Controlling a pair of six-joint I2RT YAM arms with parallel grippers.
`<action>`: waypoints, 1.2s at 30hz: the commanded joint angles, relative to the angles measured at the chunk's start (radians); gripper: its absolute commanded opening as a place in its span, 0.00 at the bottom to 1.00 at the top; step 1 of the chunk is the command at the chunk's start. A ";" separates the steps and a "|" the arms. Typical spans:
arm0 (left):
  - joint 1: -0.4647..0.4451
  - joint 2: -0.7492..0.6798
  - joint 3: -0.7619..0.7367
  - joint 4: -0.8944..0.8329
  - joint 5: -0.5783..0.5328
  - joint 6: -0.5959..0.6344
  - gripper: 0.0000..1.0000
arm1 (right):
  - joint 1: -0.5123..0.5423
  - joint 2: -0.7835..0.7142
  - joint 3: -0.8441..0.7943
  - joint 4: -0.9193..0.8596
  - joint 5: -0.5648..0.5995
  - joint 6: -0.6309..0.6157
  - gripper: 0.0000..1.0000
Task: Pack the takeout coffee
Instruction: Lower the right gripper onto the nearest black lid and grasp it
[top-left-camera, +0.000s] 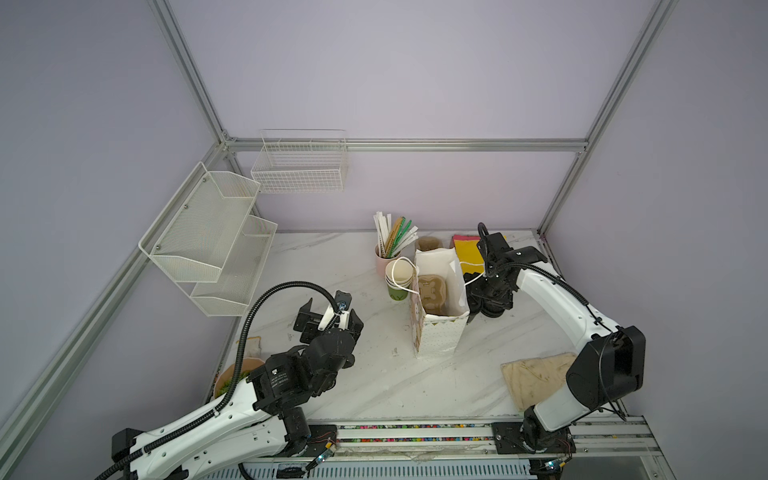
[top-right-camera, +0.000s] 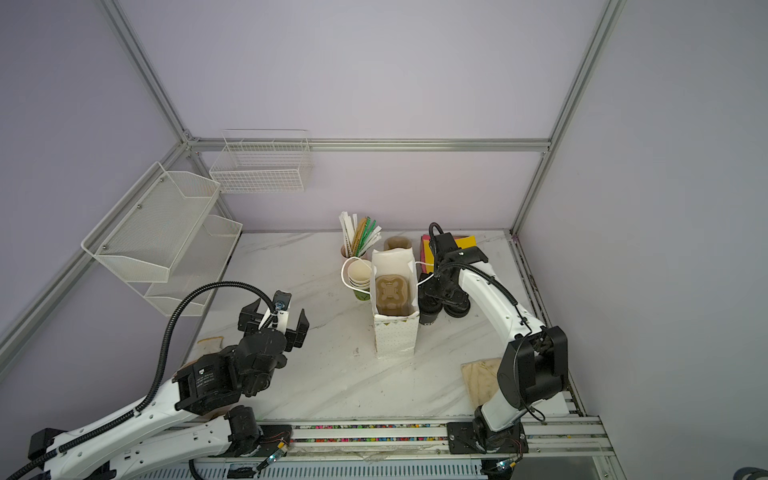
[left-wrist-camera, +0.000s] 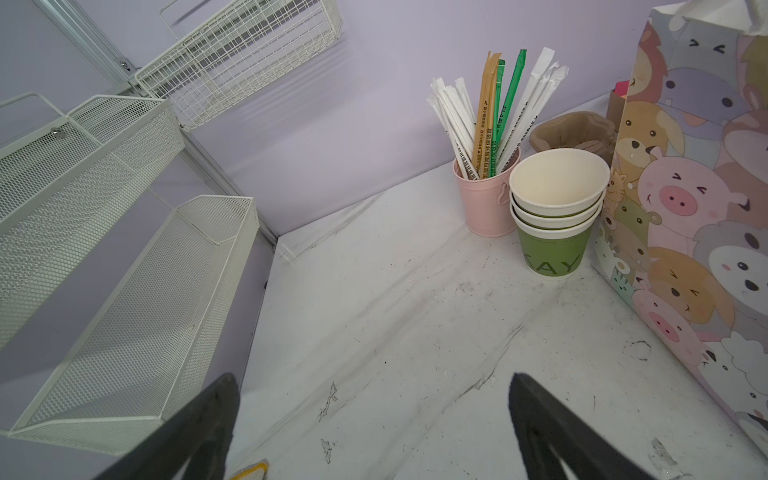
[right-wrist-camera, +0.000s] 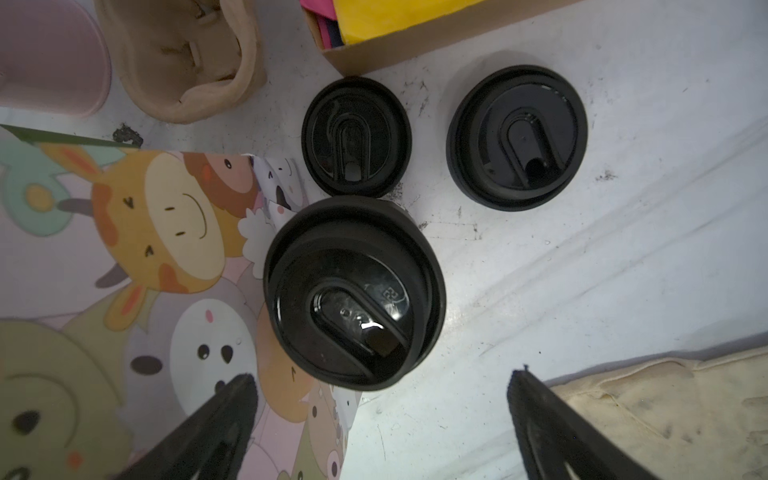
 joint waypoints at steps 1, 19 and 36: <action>0.008 0.002 -0.031 0.029 0.000 0.015 1.00 | 0.008 0.015 0.017 -0.018 -0.002 -0.016 0.97; 0.018 0.013 -0.031 0.030 0.015 0.017 1.00 | 0.028 0.046 -0.015 0.035 0.043 -0.016 0.88; 0.028 0.019 -0.030 0.029 0.028 0.018 1.00 | 0.031 0.057 -0.054 0.098 0.036 -0.014 0.86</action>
